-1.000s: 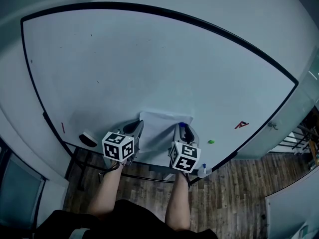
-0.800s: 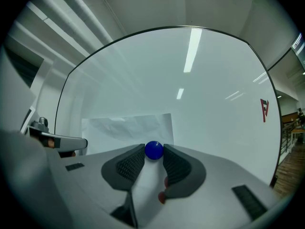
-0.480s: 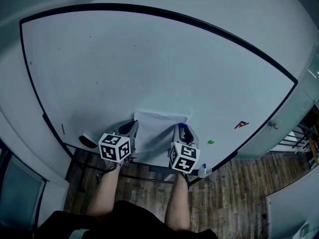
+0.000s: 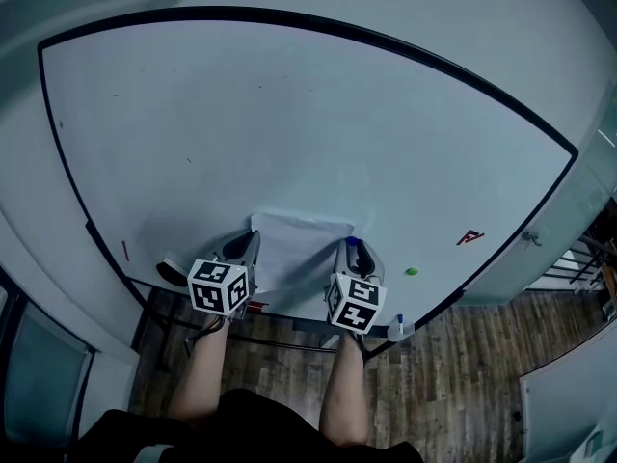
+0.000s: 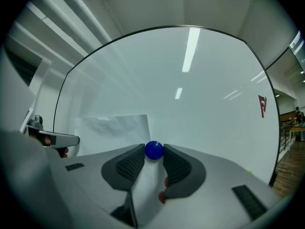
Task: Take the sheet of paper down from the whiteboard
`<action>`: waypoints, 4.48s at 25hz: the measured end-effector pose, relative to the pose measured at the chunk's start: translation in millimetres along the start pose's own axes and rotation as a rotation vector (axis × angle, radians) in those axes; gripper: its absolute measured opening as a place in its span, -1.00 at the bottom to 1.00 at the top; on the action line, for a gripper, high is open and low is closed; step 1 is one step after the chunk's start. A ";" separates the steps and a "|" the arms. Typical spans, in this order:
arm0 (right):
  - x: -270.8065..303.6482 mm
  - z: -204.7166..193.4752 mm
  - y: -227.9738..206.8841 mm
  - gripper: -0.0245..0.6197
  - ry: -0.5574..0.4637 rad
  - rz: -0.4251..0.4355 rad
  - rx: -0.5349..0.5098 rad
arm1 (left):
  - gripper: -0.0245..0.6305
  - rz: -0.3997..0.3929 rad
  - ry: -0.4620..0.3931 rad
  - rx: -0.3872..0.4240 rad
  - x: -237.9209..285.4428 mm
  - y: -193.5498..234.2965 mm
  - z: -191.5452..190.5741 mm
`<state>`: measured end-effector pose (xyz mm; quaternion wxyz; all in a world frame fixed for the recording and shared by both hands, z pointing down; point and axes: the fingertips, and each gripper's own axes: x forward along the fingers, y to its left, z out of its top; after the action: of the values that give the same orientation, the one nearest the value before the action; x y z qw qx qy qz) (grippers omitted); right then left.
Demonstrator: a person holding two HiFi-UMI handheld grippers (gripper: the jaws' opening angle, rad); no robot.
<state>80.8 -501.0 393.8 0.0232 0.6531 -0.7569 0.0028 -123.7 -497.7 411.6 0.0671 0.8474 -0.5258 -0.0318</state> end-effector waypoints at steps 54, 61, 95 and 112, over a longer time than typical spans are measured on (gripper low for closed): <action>-68.6 -46.3 0.3 -0.71 0.053 0.059 0.072 | -0.86 0.053 0.065 0.044 -62.2 -5.4 -24.3; -75.3 -51.1 4.5 -0.80 0.069 0.075 0.064 | -0.86 0.054 0.072 0.037 -67.0 -8.8 -29.5; -50.0 -49.7 14.2 -0.85 0.091 0.147 0.044 | -0.86 0.043 0.044 -0.023 -49.5 -3.4 -23.9; -39.0 -33.9 10.0 -0.85 0.064 0.156 0.029 | -0.86 0.044 0.011 -0.024 -40.3 1.4 -5.8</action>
<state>77.7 -459.8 426.4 0.0375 0.5922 -0.8041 0.0367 -142.2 -461.8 416.9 0.0810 0.8349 -0.5435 -0.0319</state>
